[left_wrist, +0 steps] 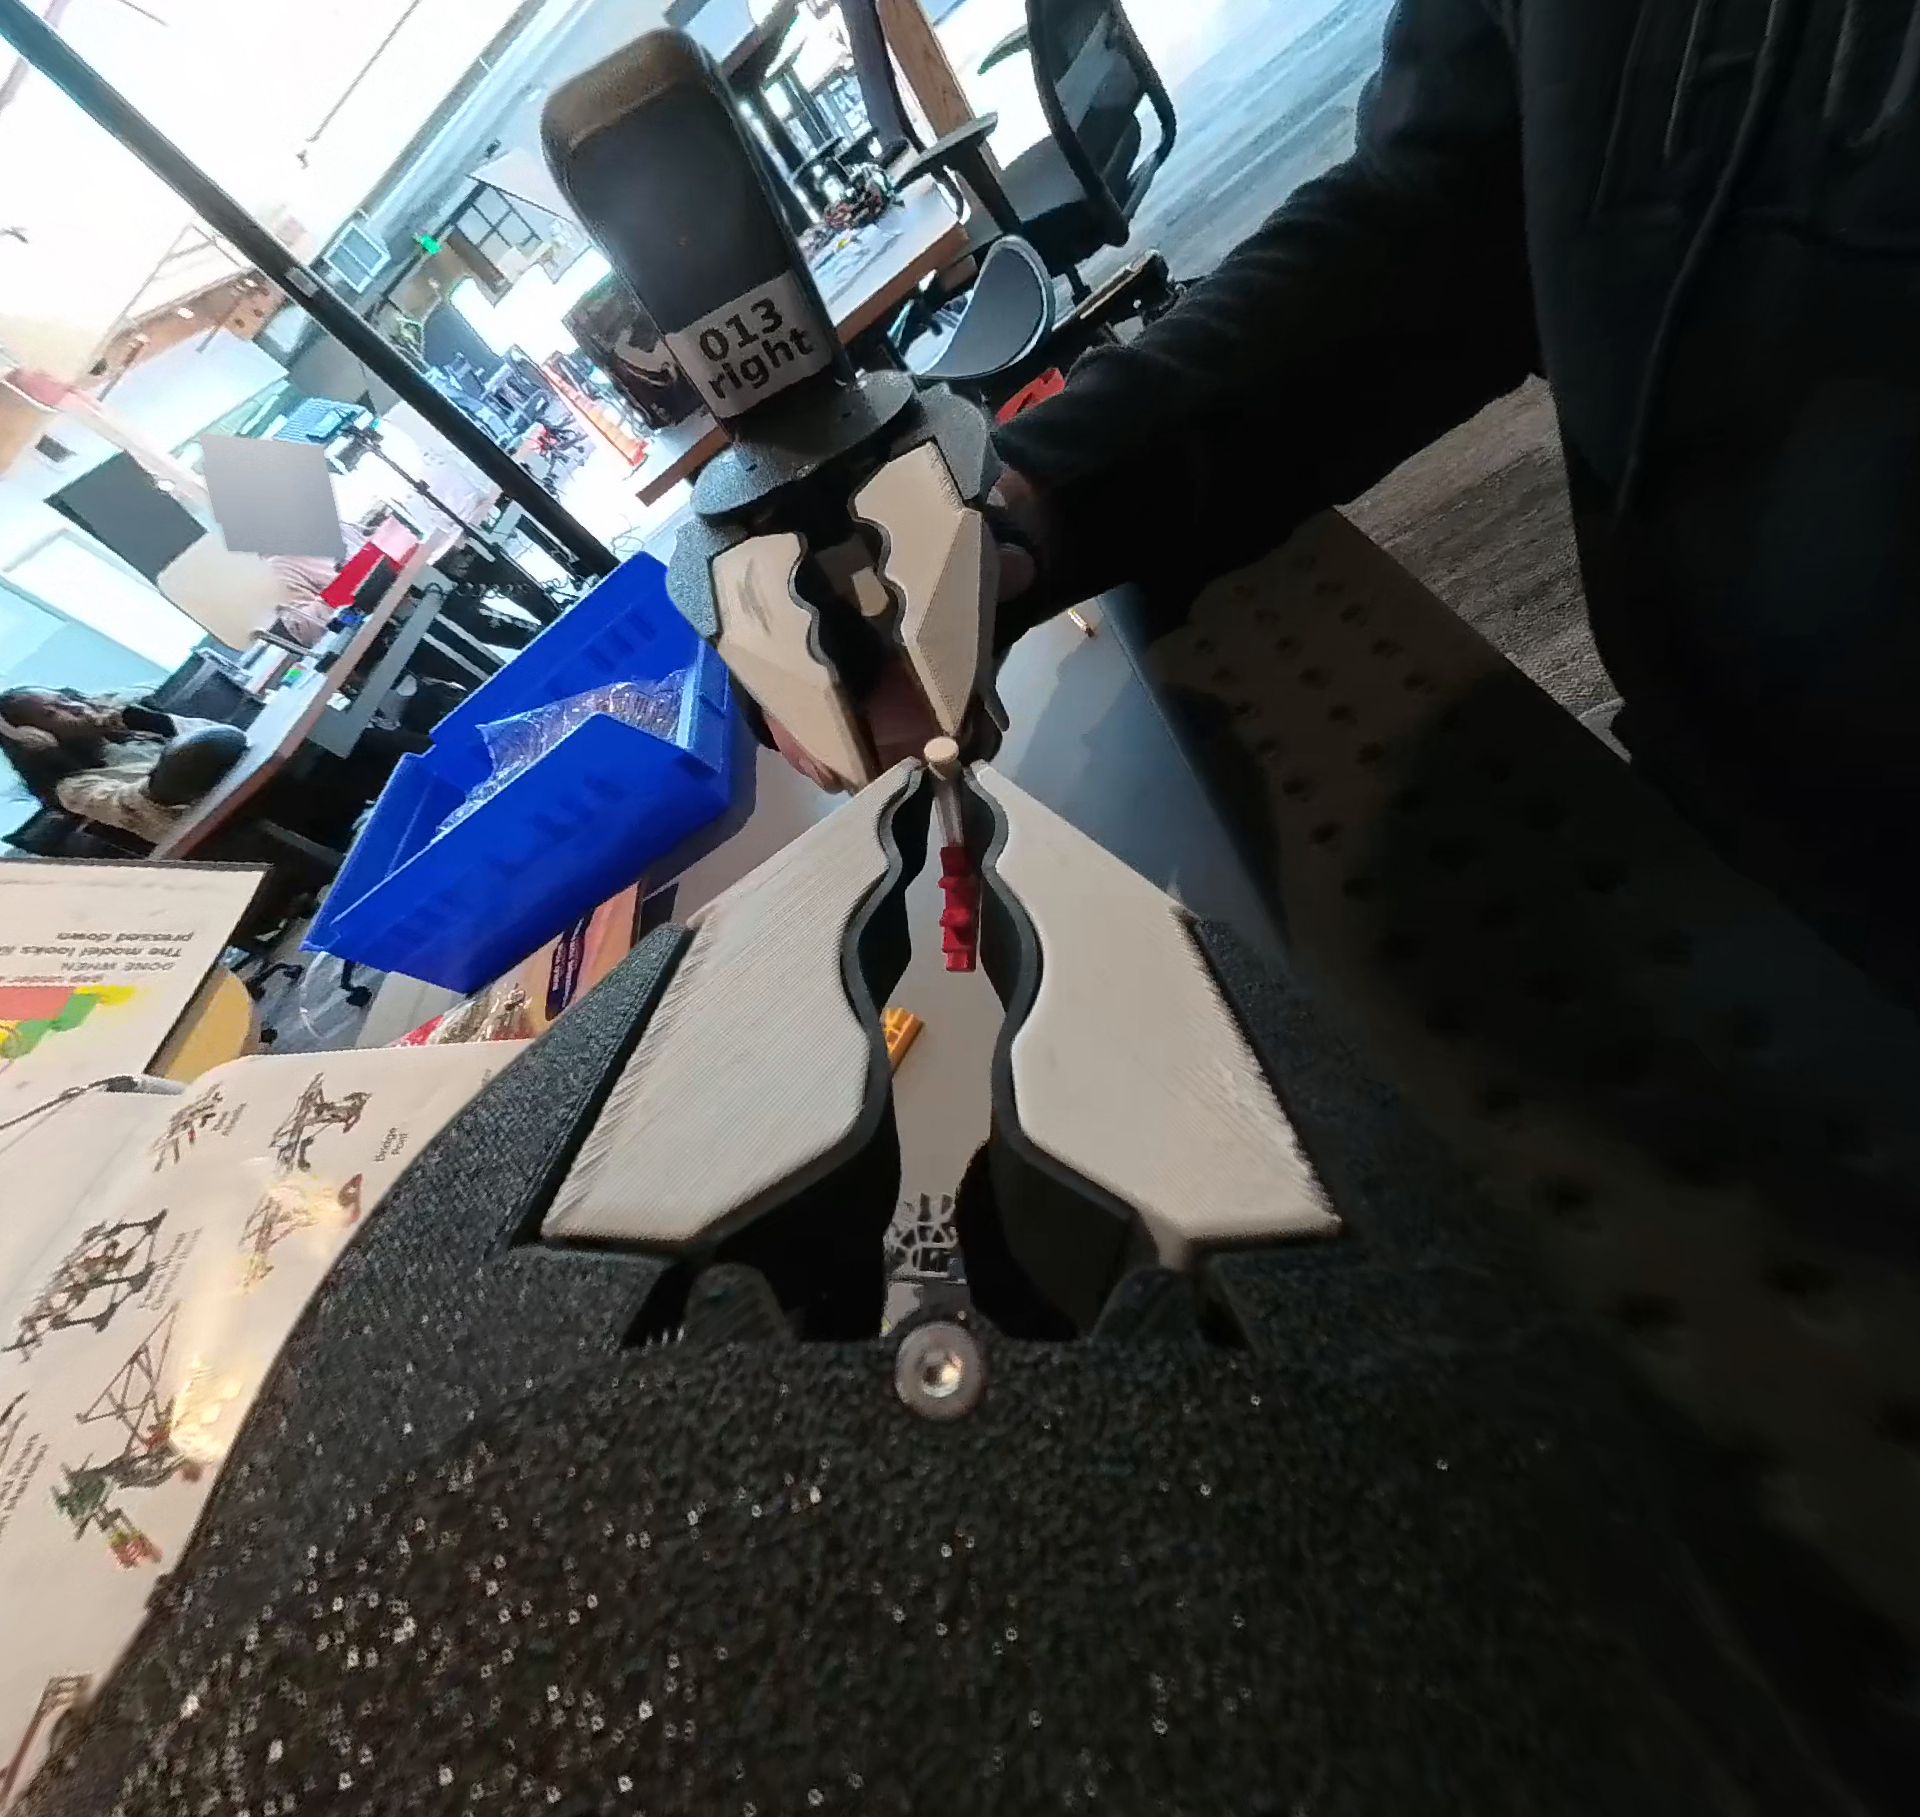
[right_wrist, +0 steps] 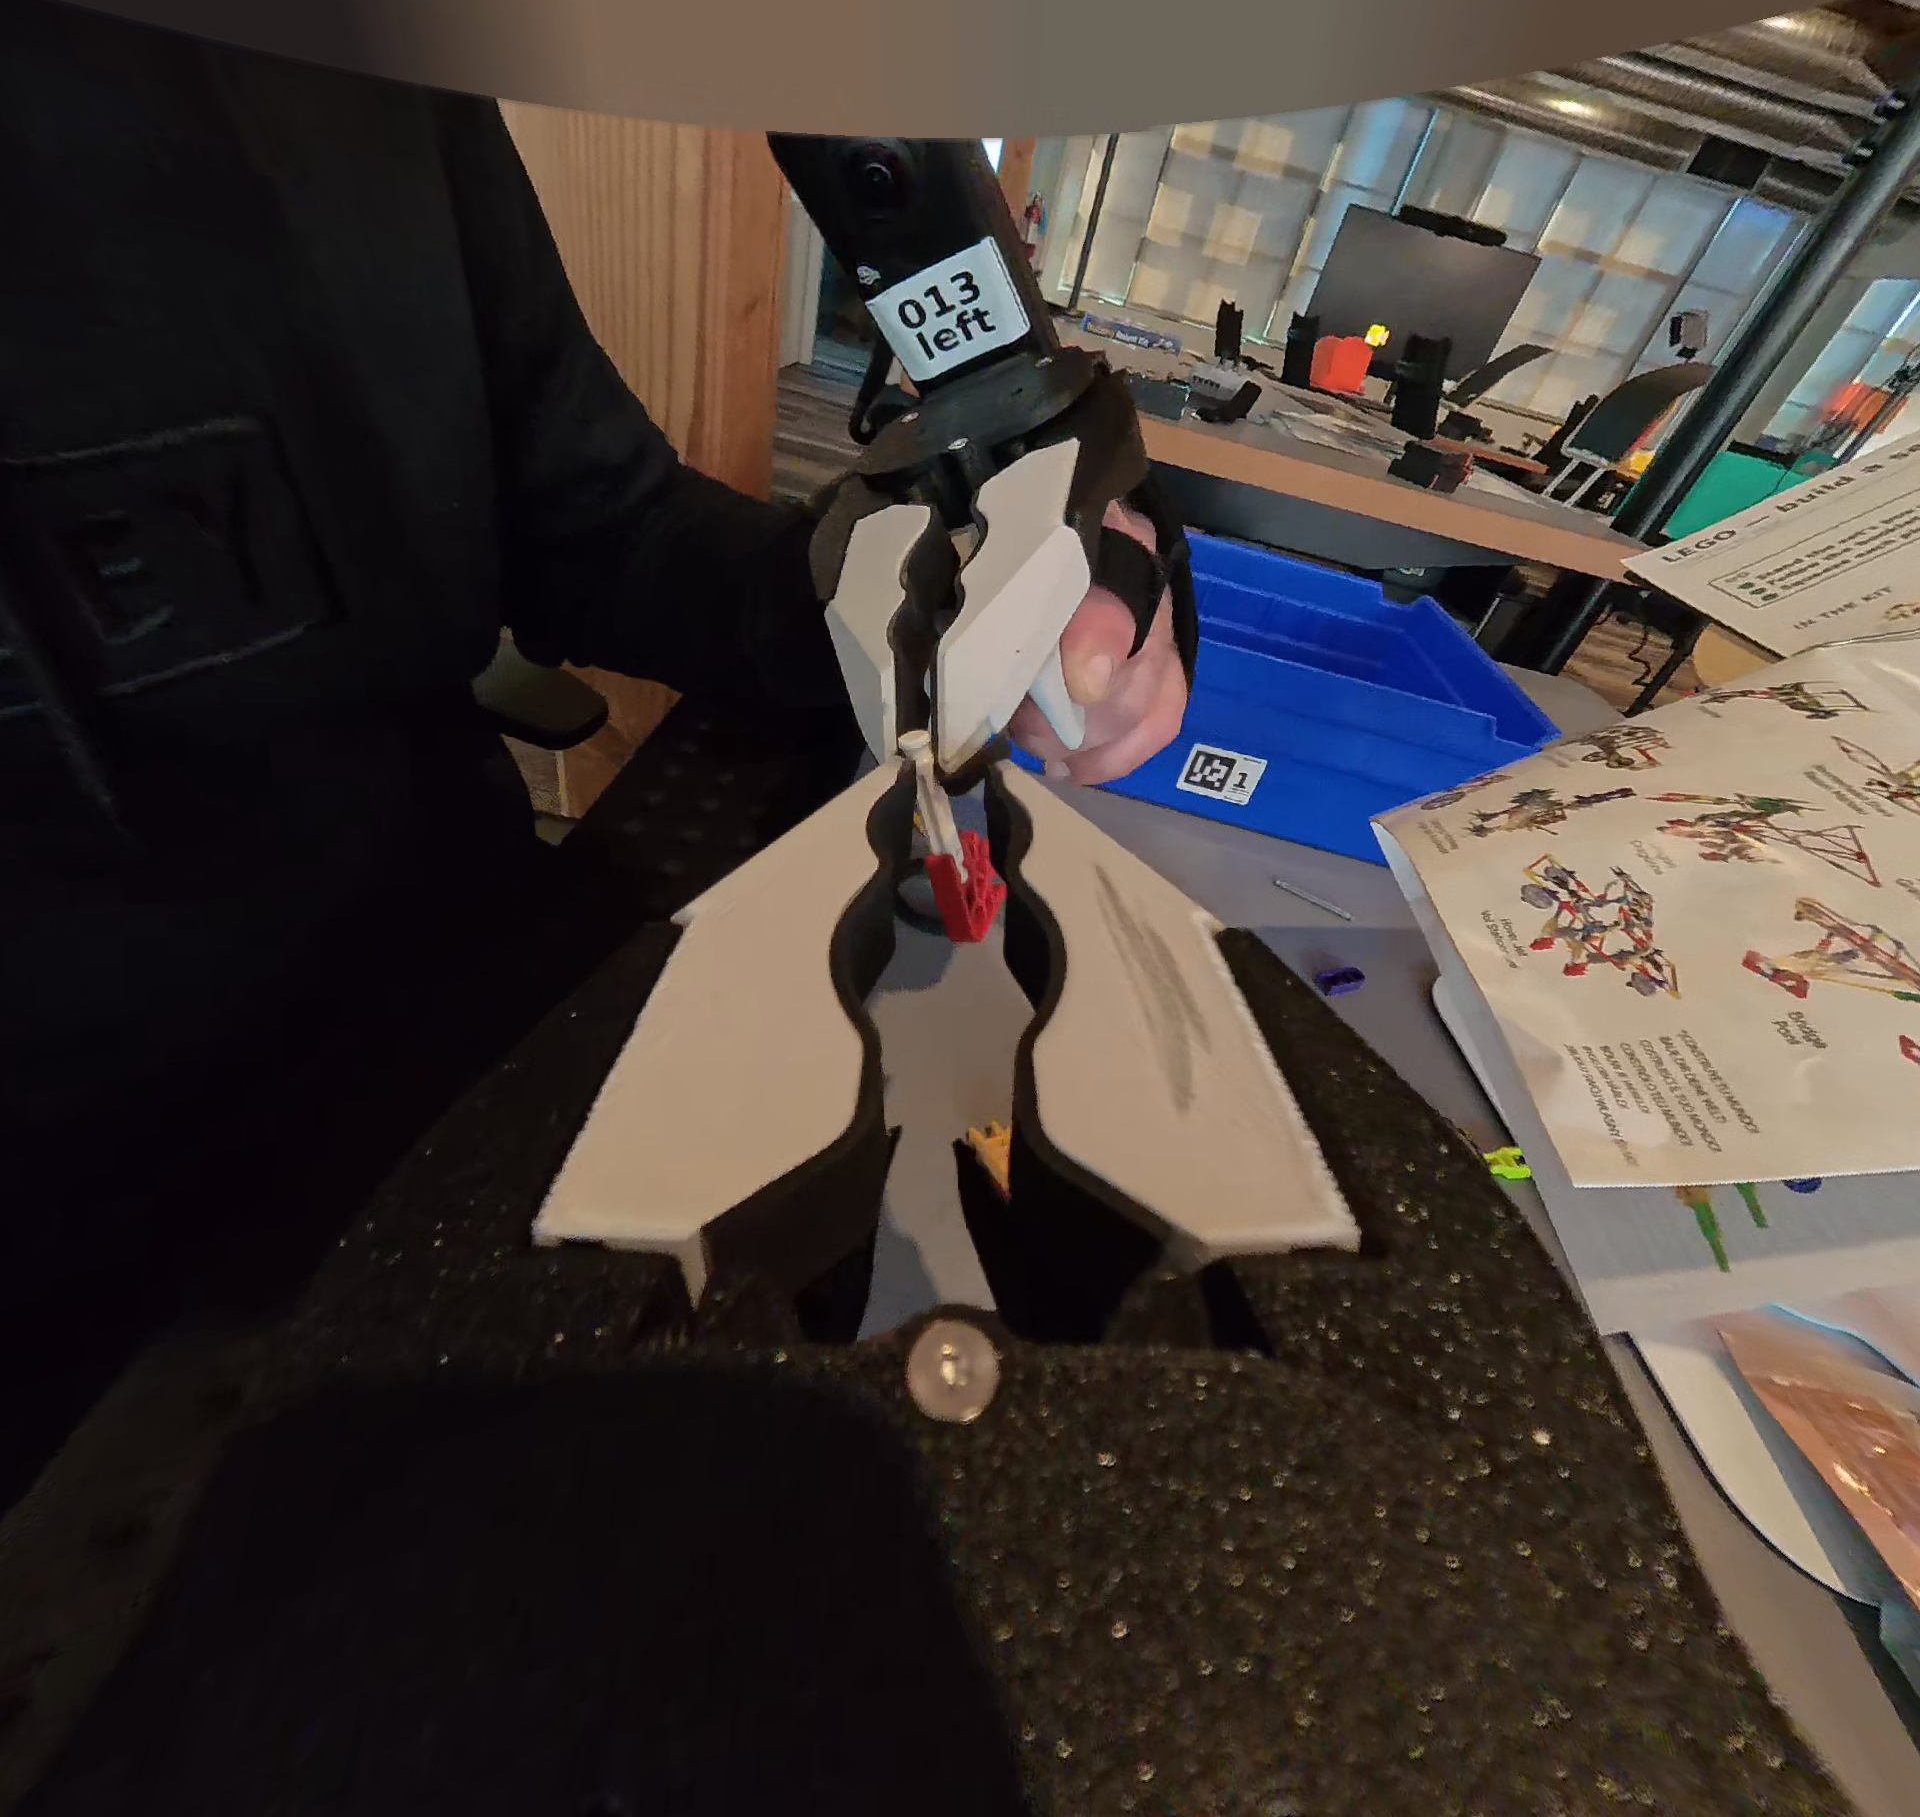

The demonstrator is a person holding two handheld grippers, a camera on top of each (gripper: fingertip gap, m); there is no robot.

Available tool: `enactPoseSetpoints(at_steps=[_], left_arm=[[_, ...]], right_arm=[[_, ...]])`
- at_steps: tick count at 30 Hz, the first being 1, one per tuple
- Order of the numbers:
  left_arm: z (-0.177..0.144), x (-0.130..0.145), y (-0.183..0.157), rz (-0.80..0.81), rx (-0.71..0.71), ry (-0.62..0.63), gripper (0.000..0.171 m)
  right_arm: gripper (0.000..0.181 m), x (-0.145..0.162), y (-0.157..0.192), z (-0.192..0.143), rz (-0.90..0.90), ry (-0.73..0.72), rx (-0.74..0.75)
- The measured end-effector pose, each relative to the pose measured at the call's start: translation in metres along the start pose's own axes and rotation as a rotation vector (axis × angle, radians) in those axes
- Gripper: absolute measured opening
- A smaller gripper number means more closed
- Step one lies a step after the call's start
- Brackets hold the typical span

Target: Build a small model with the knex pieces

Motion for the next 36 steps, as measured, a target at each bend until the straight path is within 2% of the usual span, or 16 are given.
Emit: enactPoseSetpoints(at_steps=[12,20,29,36], left_arm=[[0.000,-0.001,-0.002,-0.010,0.023,-0.017,0.003],[0.000,0.000,0.001,-0.014,0.008,-0.018,0.003],[-0.001,0.009,0.018,-0.028,-0.111,0.012,0.003],[-0.003,0.014,0.026,-0.056,-0.163,0.028,0.003]], right_arm=[[0.013,-0.003,0.003,0.002,0.041,-0.028,-0.031],[0.020,-0.003,0.003,0.004,0.040,-0.035,-0.021],[0.043,0.002,-0.003,0.008,0.004,0.028,0.063],[0.051,0.006,-0.006,0.014,-0.053,0.091,0.130]])
Point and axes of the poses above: each gripper's, where its closed fingertips meet, z out along the fingers, x out of its underside, y = z × x across the jaws, the point moved 4 cm from there along -z, back along the fingers, and after that the axes turned 11 degrees about -z, right-handed, at the moved point
